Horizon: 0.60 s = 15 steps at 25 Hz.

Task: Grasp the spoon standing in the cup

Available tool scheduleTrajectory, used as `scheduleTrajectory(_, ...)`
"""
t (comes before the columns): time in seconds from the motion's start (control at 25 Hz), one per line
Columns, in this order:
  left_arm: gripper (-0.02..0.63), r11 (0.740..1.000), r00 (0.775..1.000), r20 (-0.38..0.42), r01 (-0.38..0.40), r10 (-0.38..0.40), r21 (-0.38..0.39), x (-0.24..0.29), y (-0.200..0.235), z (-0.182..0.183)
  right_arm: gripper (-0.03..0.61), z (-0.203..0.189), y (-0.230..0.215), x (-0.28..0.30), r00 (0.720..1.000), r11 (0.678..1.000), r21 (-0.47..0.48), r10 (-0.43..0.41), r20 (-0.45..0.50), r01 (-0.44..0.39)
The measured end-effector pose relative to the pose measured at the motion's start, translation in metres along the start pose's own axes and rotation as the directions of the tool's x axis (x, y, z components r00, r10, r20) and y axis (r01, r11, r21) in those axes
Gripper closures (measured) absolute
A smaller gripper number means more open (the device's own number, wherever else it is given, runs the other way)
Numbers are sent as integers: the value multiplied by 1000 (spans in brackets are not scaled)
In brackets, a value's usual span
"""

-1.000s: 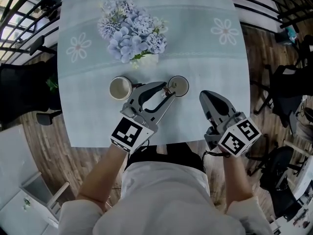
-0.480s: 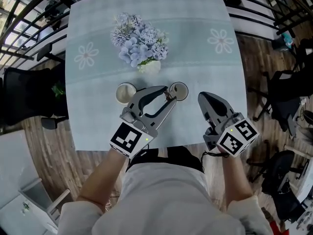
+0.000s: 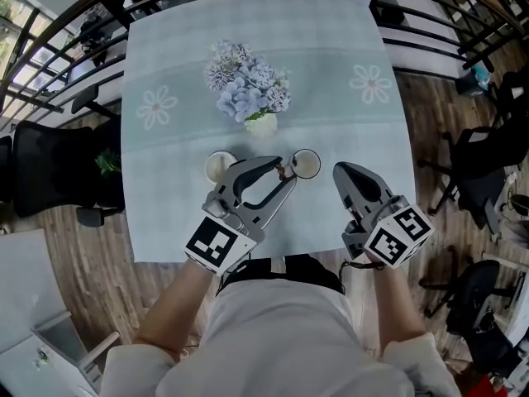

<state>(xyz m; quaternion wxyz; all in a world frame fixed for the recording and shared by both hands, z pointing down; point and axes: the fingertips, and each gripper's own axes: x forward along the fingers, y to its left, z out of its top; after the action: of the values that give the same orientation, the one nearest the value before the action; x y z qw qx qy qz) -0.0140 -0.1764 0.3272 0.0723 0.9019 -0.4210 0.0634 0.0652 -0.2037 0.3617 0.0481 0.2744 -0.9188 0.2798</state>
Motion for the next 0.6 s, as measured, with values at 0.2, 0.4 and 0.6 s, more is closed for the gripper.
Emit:
scheduleTrajectory(0.2,474,1000,1000,12,-11,11,4,-15,1,10,557,5,14,0,1000,1000,-14,6,11,-6)
scheduleTrajectory(0.4,475,1000,1000,19,-23,23,3,-25,5,15,557,11,25,2,1000,1000,-28,8,23,-8)
scheduleTrajectory(0.6,475,1000,1000,20,-24,24,6,-31,6,18,557,13,32,2,999,999,-33,8,31,-7)
